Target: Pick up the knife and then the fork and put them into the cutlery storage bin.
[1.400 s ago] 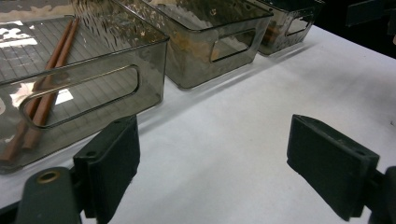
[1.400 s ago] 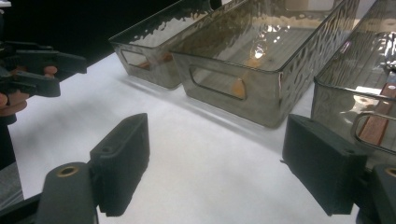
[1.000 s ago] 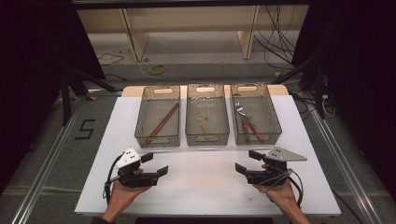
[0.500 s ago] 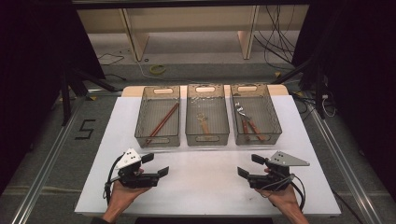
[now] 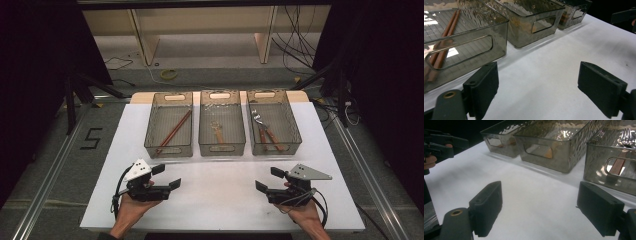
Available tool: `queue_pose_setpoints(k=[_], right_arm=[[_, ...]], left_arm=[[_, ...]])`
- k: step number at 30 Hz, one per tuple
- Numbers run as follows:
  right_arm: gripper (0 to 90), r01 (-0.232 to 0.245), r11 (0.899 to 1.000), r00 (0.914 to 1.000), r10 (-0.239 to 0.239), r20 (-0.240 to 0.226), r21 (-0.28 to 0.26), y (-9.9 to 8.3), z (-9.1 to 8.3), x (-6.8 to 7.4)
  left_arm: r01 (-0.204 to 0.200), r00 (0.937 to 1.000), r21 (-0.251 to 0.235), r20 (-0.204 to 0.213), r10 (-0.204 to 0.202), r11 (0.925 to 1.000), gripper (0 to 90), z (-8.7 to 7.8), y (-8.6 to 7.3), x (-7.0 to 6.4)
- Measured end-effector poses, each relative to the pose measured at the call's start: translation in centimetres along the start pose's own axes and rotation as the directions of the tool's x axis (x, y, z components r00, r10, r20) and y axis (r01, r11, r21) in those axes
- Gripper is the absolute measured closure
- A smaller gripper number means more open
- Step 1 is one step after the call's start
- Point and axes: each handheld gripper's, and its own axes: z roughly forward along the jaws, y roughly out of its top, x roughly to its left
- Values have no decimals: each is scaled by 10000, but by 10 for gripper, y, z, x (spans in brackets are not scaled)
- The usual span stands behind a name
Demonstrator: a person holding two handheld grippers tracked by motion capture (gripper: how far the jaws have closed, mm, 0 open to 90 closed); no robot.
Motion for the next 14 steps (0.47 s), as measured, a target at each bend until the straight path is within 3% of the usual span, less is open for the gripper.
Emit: queue_pose_setpoints(k=[14], right_arm=[[213, 6, 10000, 10000, -6, 82, -2, 1, 0, -2]], left_arm=[[55, 10000, -21, -10, -55, 10000, 164, 0, 0, 0]])
